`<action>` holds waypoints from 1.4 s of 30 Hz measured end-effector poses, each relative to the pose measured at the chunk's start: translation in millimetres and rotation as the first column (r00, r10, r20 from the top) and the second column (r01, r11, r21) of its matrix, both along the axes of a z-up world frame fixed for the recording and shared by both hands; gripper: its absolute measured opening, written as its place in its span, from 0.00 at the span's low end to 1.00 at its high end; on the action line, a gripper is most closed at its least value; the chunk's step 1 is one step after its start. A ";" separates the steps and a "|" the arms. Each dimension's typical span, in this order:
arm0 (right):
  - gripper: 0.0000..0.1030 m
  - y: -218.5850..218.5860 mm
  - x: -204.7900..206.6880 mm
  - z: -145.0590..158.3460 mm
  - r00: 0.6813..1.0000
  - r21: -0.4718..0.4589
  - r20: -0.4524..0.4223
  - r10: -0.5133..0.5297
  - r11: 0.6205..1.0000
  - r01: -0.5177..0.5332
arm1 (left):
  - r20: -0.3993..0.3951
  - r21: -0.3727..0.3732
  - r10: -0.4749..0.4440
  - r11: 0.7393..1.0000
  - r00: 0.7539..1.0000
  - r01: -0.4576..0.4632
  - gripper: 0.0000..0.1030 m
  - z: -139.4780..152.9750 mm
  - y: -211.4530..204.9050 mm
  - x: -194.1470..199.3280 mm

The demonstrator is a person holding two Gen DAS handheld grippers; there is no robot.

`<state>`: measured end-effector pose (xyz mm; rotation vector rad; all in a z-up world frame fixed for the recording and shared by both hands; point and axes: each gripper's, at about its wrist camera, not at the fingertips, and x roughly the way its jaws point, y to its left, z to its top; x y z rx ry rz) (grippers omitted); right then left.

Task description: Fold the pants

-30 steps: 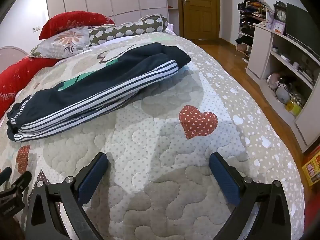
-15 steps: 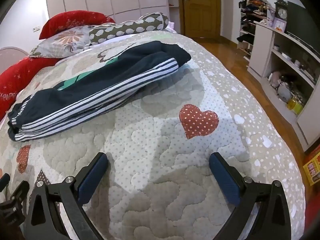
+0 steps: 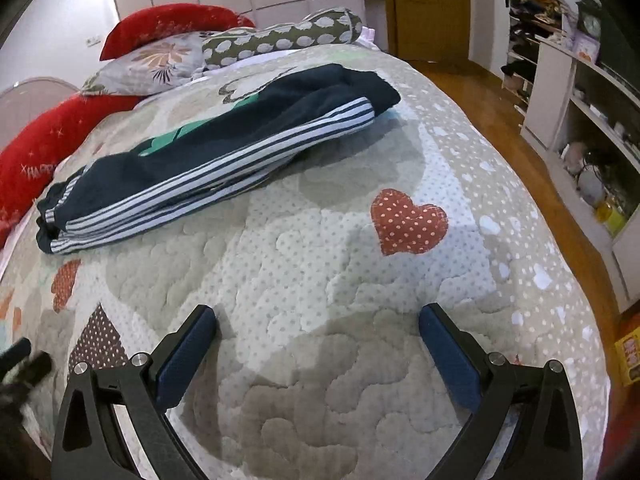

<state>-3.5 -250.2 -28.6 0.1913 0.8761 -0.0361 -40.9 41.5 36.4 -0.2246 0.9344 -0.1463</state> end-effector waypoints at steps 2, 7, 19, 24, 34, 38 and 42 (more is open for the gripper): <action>1.00 -4.1 -1.8 0.0 1.000 0.014 0.004 0.006 1.000 -0.006 | -0.013 -0.099 0.023 0.995 1.000 -0.024 0.95 8.9 22.6 11.9; 0.94 -3.6 3.0 7.3 0.999 -0.004 -0.031 0.029 1.000 -0.029 | -0.097 -0.231 0.125 0.962 0.987 -0.145 0.95 12.5 70.1 57.4; 0.72 -18.1 80.8 18.1 0.995 0.415 -0.043 0.092 0.907 -0.066 | -0.179 -0.395 0.054 0.910 0.982 -0.122 1.00 -19.3 67.2 170.4; 0.66 -16.0 119.3 19.4 1.000 0.435 -0.030 -0.004 0.900 0.017 | -0.230 -0.380 0.087 0.909 0.969 -0.172 0.92 -18.0 64.5 194.5; 0.08 -27.0 119.4 32.7 0.997 0.466 -0.059 -0.044 0.882 0.066 | -0.207 -0.330 0.119 0.926 0.971 -0.184 0.08 0.9 83.4 158.9; 0.08 -9.3 84.2 58.3 1.000 0.410 0.007 0.023 0.912 -0.024 | -0.159 -0.337 0.129 0.925 0.979 -0.177 0.08 23.7 91.8 119.8; 0.08 -1.7 45.5 71.1 0.997 0.398 0.046 0.061 0.914 -0.074 | -0.139 -0.378 0.154 0.905 0.978 -0.196 0.08 33.0 109.7 77.6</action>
